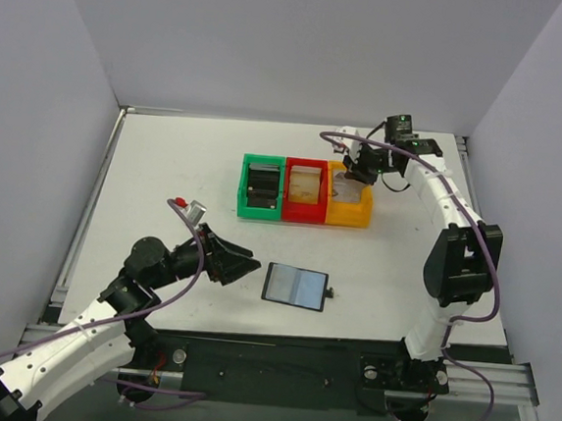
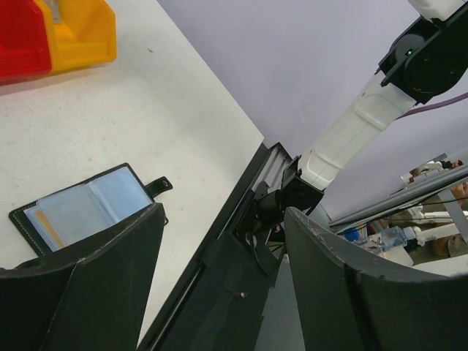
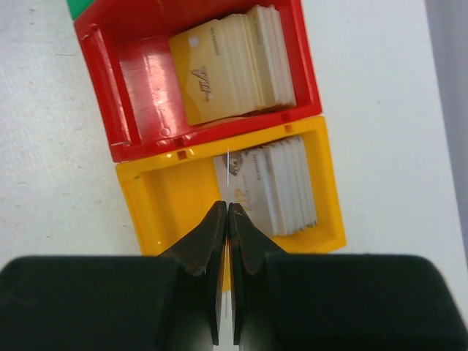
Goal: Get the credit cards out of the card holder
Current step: Place the credit card in the storage box.
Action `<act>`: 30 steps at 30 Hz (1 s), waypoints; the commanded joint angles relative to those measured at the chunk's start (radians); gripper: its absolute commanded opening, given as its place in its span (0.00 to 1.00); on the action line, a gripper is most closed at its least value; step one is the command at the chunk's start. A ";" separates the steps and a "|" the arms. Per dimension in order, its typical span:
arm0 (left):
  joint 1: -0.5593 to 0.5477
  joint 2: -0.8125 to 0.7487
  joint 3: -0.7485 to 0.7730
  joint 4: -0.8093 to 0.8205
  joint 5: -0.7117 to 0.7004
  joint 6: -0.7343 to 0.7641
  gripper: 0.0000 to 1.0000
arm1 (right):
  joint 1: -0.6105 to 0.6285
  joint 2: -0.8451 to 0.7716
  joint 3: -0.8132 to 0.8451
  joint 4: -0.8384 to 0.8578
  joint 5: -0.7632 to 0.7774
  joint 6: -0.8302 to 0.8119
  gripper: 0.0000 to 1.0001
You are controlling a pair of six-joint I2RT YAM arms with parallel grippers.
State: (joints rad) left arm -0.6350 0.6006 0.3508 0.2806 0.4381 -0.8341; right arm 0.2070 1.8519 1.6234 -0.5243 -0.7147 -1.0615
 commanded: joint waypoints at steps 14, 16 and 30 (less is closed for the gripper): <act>0.001 0.011 0.007 0.011 0.016 0.000 0.76 | -0.026 0.073 0.024 -0.043 0.015 -0.161 0.00; 0.000 0.008 0.008 0.003 0.021 0.000 0.76 | -0.021 0.081 0.020 -0.049 0.023 -0.169 0.00; -0.003 -0.002 0.014 -0.009 0.013 0.010 0.76 | 0.034 0.162 0.038 -0.079 0.061 -0.207 0.00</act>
State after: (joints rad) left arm -0.6353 0.6109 0.3504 0.2634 0.4461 -0.8333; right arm 0.2245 1.9961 1.6356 -0.5591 -0.6418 -1.2366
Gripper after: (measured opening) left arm 0.759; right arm 0.002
